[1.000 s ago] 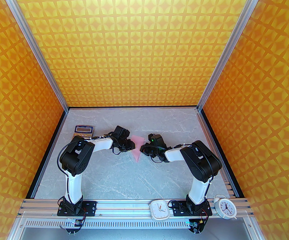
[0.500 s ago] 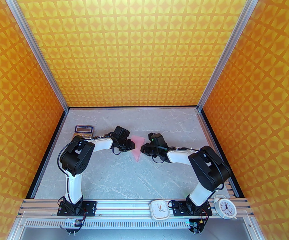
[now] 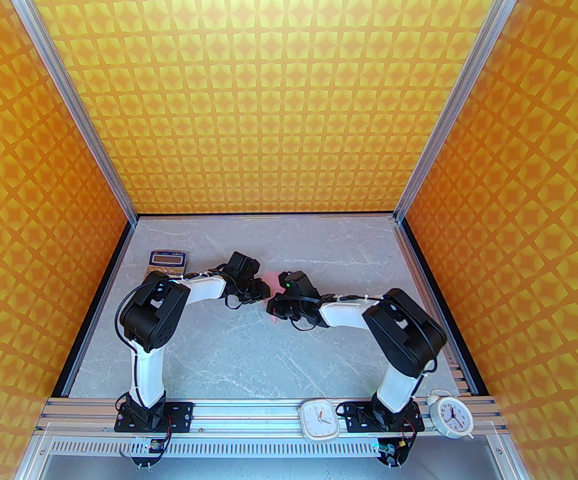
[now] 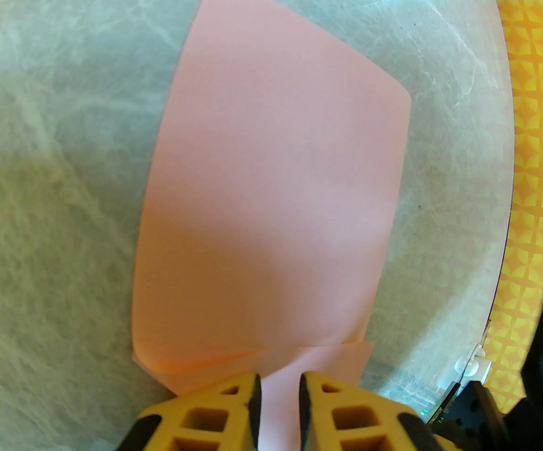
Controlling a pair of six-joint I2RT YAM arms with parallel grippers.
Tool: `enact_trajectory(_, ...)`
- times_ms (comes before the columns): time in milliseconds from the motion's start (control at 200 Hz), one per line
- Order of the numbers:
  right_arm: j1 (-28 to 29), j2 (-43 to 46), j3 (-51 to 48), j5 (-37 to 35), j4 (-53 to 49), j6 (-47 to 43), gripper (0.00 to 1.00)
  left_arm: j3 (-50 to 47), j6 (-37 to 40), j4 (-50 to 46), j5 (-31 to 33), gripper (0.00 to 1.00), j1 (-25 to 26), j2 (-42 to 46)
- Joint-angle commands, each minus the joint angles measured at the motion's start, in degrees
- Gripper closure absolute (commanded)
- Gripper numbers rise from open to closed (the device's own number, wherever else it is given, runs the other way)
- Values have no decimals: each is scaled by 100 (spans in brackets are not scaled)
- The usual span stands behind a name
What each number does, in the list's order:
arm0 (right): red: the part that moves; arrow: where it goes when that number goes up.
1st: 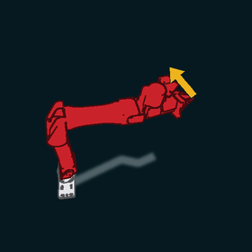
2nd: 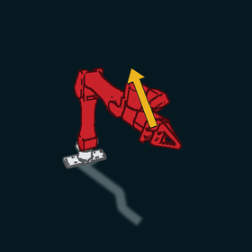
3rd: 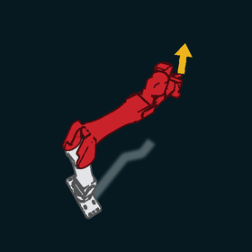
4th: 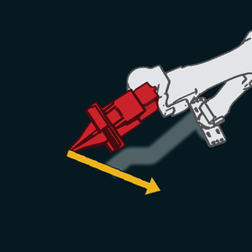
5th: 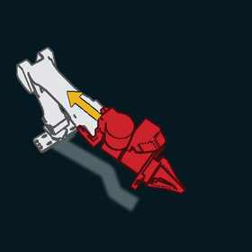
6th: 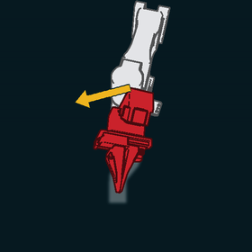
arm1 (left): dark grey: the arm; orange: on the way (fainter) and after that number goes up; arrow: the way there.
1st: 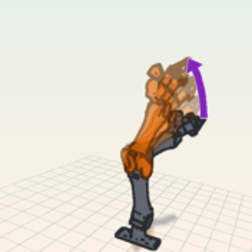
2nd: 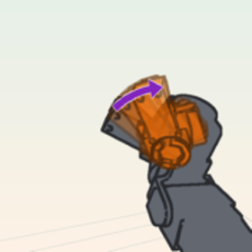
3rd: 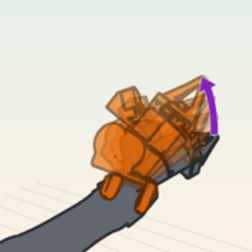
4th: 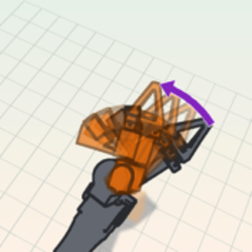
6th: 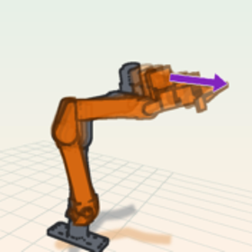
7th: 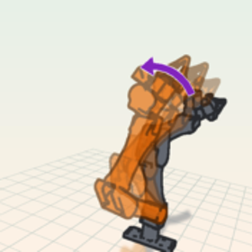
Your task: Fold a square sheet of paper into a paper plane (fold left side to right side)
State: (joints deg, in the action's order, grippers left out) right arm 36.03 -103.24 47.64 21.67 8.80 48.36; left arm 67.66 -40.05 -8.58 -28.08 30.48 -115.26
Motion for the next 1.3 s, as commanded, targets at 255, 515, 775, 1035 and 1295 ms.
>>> enact_trajectory(255,-8,-221,30,-207,-370,61,100,-78,12,-63,65,78,55,-150)
enact_trajectory(515,-79,-358,-100,-158,-498,58,100,-79,23,-61,66,77,59,-170)
enact_trajectory(775,-79,-286,-461,-39,-263,198,100,-52,24,-125,175,80,42,-287)
enact_trajectory(1035,-79,-333,-756,-16,-90,433,100,35,141,-186,385,80,-151,-304)
enact_trajectory(1295,-79,-287,-975,-23,-33,531,100,201,348,-160,463,79,-421,-450)
